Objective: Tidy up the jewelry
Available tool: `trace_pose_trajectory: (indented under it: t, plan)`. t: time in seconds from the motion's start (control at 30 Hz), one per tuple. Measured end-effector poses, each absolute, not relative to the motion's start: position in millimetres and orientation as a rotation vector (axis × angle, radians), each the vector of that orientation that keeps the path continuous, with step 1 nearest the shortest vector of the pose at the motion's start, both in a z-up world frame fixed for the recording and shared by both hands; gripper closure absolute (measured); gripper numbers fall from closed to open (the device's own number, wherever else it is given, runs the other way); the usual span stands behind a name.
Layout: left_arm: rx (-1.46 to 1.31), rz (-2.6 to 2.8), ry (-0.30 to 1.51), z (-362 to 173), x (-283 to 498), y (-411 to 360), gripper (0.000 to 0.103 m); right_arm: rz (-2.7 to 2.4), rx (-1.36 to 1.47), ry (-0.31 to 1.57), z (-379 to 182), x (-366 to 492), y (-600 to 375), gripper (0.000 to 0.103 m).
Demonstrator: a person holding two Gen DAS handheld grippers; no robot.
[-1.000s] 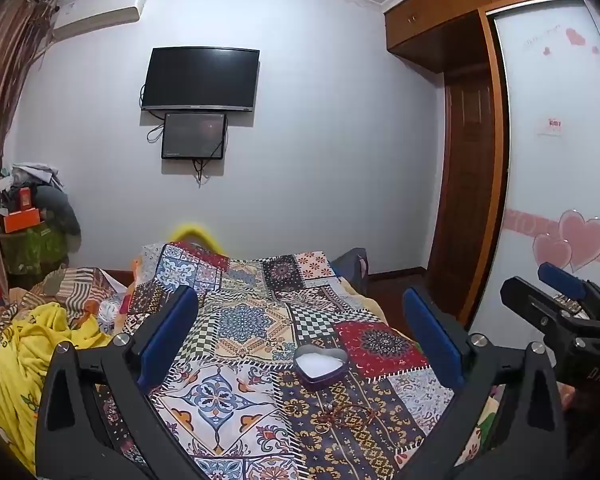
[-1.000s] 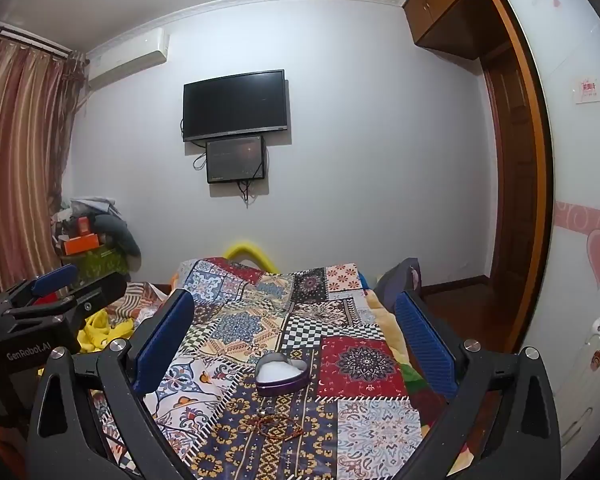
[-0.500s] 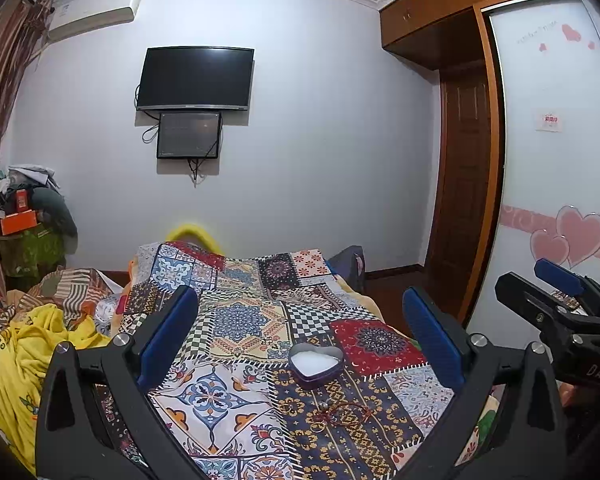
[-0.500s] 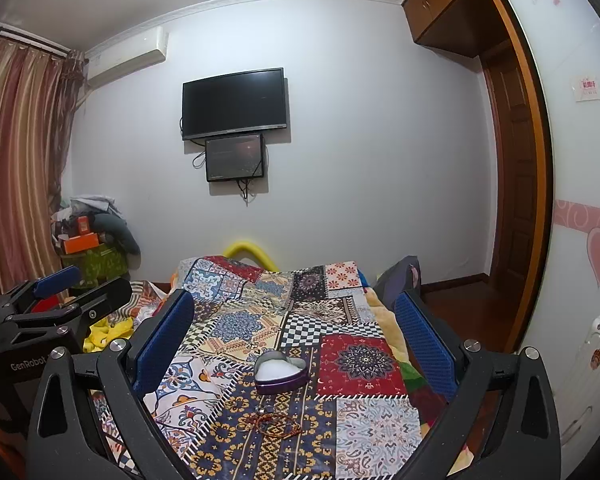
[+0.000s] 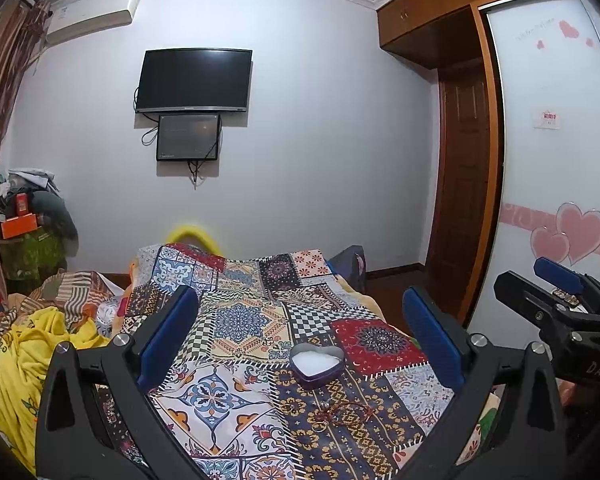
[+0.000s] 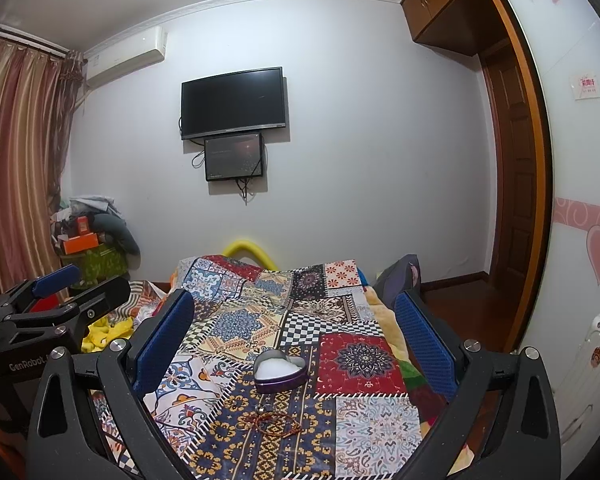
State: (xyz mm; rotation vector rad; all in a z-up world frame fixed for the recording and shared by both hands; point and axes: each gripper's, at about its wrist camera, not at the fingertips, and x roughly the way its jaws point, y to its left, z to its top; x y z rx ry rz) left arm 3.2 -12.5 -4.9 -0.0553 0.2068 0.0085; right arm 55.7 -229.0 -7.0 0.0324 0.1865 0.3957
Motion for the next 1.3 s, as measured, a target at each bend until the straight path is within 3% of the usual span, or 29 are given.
trace_pose_trajectory:
  t: [1.3]
  plan:
    - [-0.078, 0.016, 0.223, -12.1, 10.1, -9.7, 0.000, 0.382, 0.032, 0.234, -13.1, 64.6, -232.1, 0.003]
